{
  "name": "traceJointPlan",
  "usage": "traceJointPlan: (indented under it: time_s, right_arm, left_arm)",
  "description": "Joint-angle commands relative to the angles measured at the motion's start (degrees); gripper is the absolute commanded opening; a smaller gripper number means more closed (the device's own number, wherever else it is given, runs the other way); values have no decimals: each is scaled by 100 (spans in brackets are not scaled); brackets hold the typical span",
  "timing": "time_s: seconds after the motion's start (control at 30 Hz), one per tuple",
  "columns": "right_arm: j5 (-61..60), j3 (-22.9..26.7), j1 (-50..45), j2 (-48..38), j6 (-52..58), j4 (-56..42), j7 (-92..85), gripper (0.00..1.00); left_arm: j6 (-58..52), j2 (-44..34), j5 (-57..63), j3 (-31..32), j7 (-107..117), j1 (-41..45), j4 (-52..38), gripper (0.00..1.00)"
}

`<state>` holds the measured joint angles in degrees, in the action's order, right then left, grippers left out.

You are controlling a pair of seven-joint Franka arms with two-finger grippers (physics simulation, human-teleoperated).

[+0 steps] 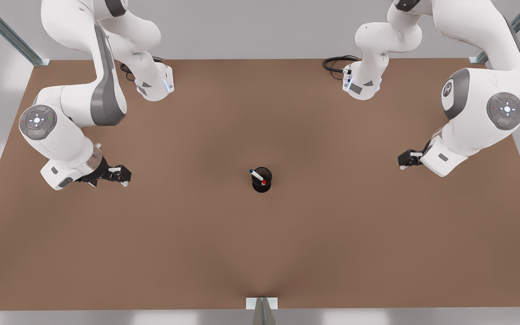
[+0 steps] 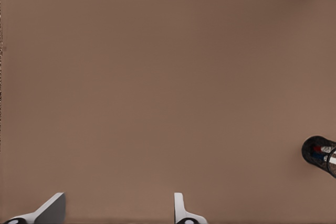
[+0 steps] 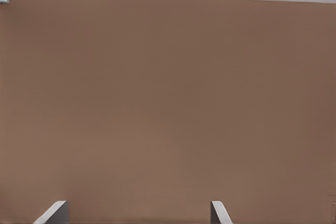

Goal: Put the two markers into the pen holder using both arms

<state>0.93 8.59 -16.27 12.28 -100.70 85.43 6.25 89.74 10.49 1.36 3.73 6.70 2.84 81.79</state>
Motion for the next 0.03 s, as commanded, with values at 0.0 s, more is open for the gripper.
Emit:
traceJointPlan:
  time_s: [0.0]
  right_arm:
    - [-5,2,-8,-6,7,-8,-1003,100]
  left_arm:
    - [-62,58,135,14,147,58,-181,100]
